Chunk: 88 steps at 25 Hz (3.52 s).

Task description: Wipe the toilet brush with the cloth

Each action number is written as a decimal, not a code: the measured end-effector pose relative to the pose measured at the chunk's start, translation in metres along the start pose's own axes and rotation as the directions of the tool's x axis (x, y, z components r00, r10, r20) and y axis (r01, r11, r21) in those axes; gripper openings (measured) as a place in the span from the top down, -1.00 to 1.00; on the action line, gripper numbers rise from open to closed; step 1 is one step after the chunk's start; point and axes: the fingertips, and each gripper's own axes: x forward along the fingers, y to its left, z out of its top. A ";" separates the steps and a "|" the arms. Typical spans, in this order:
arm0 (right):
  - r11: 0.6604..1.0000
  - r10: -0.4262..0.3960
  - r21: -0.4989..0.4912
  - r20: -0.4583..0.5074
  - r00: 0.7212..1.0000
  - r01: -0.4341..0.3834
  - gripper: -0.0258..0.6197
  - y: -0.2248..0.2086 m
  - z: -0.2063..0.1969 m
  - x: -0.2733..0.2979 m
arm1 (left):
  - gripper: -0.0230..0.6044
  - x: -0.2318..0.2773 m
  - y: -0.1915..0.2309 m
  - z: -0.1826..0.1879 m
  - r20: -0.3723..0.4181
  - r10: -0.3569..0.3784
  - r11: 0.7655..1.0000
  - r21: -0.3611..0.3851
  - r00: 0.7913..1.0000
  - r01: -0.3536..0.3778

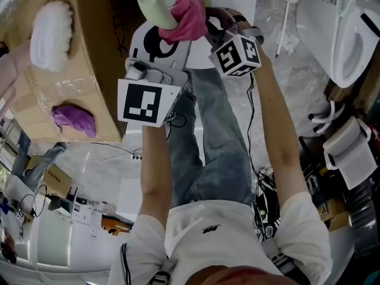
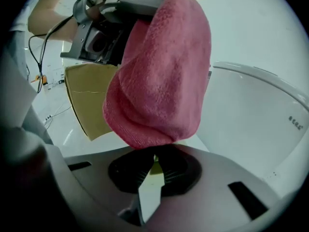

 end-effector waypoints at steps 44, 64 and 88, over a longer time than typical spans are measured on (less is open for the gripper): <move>1.000 -0.006 0.003 0.021 1.000 0.006 0.84 0.000 0.000 -0.001 | 0.67 0.011 0.002 -0.033 -0.077 0.057 0.998 0.036 0.995 -0.054; 1.000 -0.014 0.017 -0.003 1.000 0.014 0.83 -0.001 0.001 0.000 | 0.47 -0.029 -0.002 0.056 0.033 0.046 0.999 0.021 0.998 -0.047; 0.957 -0.208 0.179 -0.118 0.971 0.227 0.74 -0.012 0.012 -0.046 | 0.74 -0.136 -0.030 0.098 0.063 0.093 0.995 0.037 0.994 -0.096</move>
